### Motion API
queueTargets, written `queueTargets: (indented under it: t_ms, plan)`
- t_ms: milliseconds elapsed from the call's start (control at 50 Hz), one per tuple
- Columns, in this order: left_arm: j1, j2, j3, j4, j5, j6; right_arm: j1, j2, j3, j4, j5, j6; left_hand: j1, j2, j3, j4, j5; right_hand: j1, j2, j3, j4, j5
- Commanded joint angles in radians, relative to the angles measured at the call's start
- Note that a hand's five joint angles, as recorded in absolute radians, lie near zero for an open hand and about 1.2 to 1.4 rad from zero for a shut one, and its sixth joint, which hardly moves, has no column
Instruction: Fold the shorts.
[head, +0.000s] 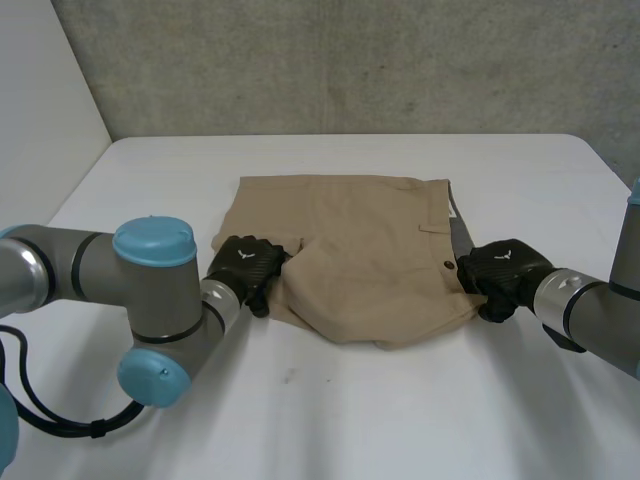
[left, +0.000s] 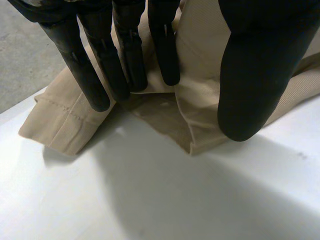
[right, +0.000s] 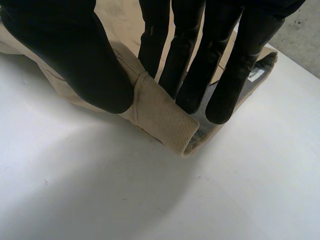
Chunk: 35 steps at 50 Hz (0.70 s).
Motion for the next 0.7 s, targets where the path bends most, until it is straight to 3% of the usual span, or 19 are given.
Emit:
queueTargets:
  t_ms: [20, 140, 280, 520, 620, 700]
  plan:
    - [-0.007, -0.041, 0.054, -0.027, 0.015, 0.000, 0.000, 0.002, 0.000, 0.000, 0.000, 0.000, 0.134, 0.128, 0.131, 0.124, 0.127, 0.470, 0.222, 0.206, 0.205, 0.240]
    - [-0.005, -0.055, 0.084, -0.062, 0.015, 0.000, 0.000, 0.004, 0.000, 0.000, 0.000, 0.000, 0.345, 0.339, 0.342, 0.336, 0.338, 0.470, 0.222, 0.206, 0.205, 0.240]
    - [-0.007, -0.058, 0.092, -0.068, 0.013, -0.001, 0.002, 0.005, 0.000, -0.002, 0.000, 0.000, 0.782, 0.776, 0.779, 0.773, 0.775, 0.470, 0.222, 0.206, 0.205, 0.240]
    - [-0.020, -0.031, 0.072, -0.110, -0.023, 0.008, 0.002, -0.001, 0.000, 0.003, 0.003, -0.005, 0.783, 0.777, 0.779, 0.773, 0.776, 0.470, 0.222, 0.206, 0.205, 0.240]
    - [-0.019, 0.131, -0.010, -0.154, -0.102, 0.002, 0.000, -0.010, -0.003, 0.018, 0.015, -0.008, 0.783, 0.777, 0.779, 0.773, 0.776, 0.470, 0.222, 0.206, 0.205, 0.240]
    - [-0.010, 0.295, -0.093, -0.163, -0.113, 0.000, -0.002, -0.068, -0.014, 0.054, 0.015, -0.008, 0.783, 0.777, 0.779, 0.773, 0.776, 0.470, 0.222, 0.206, 0.205, 0.240]
